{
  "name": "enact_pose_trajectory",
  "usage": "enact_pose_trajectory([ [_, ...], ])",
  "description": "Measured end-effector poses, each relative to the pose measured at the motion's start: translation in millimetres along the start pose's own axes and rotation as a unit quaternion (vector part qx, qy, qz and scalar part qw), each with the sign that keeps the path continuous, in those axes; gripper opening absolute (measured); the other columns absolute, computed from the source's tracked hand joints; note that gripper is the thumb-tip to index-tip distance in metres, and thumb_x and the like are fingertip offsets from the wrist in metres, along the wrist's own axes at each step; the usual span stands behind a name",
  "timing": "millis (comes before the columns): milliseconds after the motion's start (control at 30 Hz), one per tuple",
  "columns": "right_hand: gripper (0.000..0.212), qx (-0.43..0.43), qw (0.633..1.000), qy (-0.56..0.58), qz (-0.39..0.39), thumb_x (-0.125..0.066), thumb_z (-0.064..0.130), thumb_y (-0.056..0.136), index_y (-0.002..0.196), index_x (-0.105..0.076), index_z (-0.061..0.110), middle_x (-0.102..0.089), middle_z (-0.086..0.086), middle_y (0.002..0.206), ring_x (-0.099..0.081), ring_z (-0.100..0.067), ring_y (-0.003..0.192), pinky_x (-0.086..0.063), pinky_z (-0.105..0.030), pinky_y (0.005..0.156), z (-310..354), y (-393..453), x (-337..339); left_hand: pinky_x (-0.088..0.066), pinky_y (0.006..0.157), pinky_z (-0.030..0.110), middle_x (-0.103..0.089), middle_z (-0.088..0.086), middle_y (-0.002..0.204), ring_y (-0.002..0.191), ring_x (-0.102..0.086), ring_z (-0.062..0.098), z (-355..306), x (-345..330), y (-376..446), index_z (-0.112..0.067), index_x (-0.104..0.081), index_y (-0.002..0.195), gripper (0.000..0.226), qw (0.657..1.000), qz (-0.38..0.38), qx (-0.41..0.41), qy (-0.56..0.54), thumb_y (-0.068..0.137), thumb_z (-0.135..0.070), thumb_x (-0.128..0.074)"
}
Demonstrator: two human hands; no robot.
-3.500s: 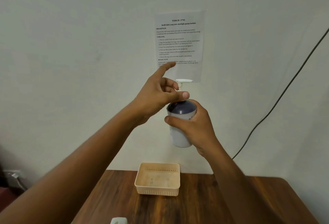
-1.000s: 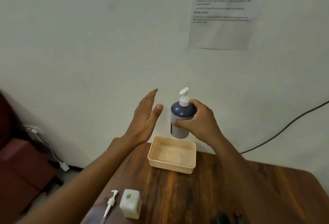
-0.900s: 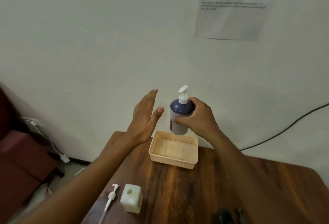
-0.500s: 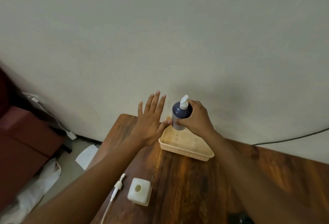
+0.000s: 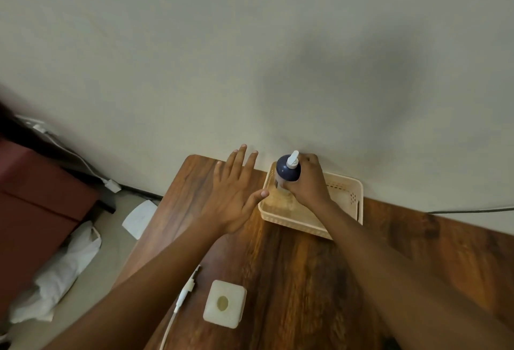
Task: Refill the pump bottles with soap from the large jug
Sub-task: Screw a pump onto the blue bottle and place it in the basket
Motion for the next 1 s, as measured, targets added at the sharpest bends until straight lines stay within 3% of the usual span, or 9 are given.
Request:
enact_pose_trajectory([
  [467, 0.085, 0.019, 1.000, -0.007, -0.021, -0.092, 0.022, 0.065, 0.138, -0.048, 0.019, -0.051, 0.000, 0.136, -0.051, -0.020, 0.122, -0.038, -0.021, 0.096, -23.8, 0.3, -39.3, -0.008, 0.127, 0.061, -0.003, 0.001, 0.176, 0.162, -0.002, 0.020, 22.1, -28.1, -9.1, -0.024, -0.009, 0.167, 0.084, 0.997, -0.010, 0.035, -0.070, 0.097, -0.069, -0.026],
  [633, 0.096, -0.007, 1.000, 0.013, 0.000, -0.093, 0.038, 0.060, 0.139, -0.040, 0.024, -0.047, 0.001, 0.137, -0.046, -0.017, 0.123, -0.045, -0.029, 0.097, -18.8, -11.8, -27.8, -0.009, 0.127, 0.062, -0.004, -0.002, 0.176, 0.162, -0.002, 0.016, 17.4, -24.9, -32.1, -0.026, -0.007, 0.167, 0.089, 0.994, 0.002, 0.028, -0.107, 0.095, -0.073, -0.031],
  [733, 0.102, -0.010, 1.000, -0.015, 0.007, -0.090, 0.048, 0.061, 0.144, -0.037, 0.022, -0.045, 0.000, 0.141, -0.043, -0.020, 0.129, -0.041, -0.031, 0.101, -12.9, -32.2, -19.5, -0.012, 0.127, 0.063, -0.004, -0.004, 0.175, 0.162, -0.004, 0.015, 13.8, -18.1, -53.7, -0.028, -0.008, 0.166, 0.095, 0.991, 0.008, 0.030, -0.133, 0.090, -0.079, -0.034],
  [900, 0.112, 0.024, 0.996, -0.082, 0.031, -0.081, 0.059, 0.069, 0.154, -0.021, 0.017, -0.027, -0.006, 0.159, -0.025, -0.027, 0.146, -0.031, -0.047, 0.116, 3.1, -82.5, -10.1, -0.014, 0.125, 0.066, -0.005, -0.004, 0.175, 0.162, -0.004, 0.019, 6.1, -3.8, -97.0, -0.032, -0.006, 0.166, 0.117, 0.982, 0.042, 0.056, -0.177, 0.074, -0.094, -0.042],
  [1000, 0.111, 0.037, 0.996, -0.079, 0.034, -0.080, 0.058, 0.070, 0.154, -0.019, 0.019, -0.024, -0.007, 0.160, -0.023, -0.028, 0.146, -0.030, -0.048, 0.117, 12.6, -116.0, -5.3, -0.016, 0.127, 0.055, -0.006, -0.008, 0.174, 0.160, -0.007, 0.015, 7.8, 0.1, -127.6, -0.035, -0.008, 0.165, 0.126, 0.960, 0.065, 0.097, -0.253, 0.065, -0.096, -0.055],
])
Point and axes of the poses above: each hand's wrist, its own y-axis towards the middle knuckle, its own x-axis out of the back of the hand, z = x × y, the point moved 6 cm from there along y, towards the middle knuckle
